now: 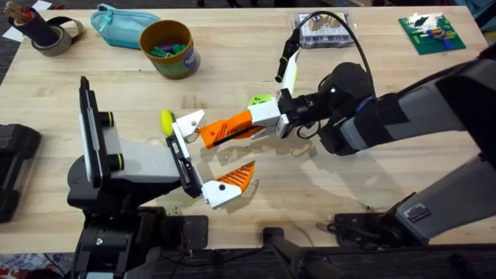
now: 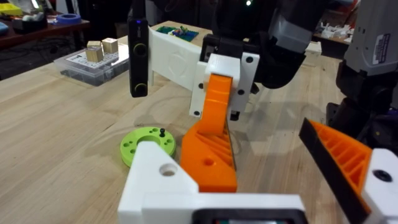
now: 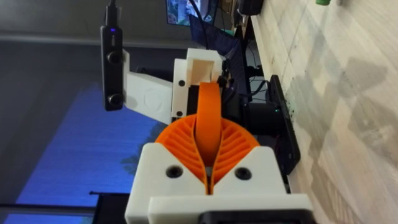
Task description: Pick up the gripper from the table and insert it into the empty holder that is missing its gripper. Then pick up a screw, insert it into the mounting hole, and use the screwdriver to tighten it. Finally, clean up the table by picking up the vegetable and placing it into the bucket.
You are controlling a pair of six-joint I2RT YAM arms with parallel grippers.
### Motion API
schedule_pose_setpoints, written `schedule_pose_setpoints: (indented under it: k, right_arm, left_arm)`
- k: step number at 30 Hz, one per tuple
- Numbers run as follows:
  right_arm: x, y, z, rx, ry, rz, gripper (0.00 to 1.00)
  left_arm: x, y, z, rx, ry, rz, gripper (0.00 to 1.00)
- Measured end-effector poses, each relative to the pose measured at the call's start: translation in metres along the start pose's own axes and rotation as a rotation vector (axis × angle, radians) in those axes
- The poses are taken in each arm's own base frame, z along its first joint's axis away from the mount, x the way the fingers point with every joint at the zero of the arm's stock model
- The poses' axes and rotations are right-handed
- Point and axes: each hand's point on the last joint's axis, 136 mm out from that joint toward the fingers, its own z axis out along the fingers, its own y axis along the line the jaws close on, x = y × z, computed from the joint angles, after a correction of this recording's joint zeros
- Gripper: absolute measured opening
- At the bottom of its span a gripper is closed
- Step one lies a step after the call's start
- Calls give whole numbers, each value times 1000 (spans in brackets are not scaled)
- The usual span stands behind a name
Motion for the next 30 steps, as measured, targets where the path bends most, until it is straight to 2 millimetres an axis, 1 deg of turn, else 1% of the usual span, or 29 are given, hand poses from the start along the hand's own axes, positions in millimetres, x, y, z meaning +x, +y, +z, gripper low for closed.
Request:
schedule_pose_setpoints:
  k: [11,21,30]
  right_arm:
    - [1,-2,0,4,5,22,17]
    - [10,-2,0,6,58,18,17]
    - [10,0,0,5,69,24,16]
  left_arm:
    - [0,0,0,-1,0,0,987]
    - [0,0,0,-1,0,0,986]
    - [0,0,0,0,1,-1,986]
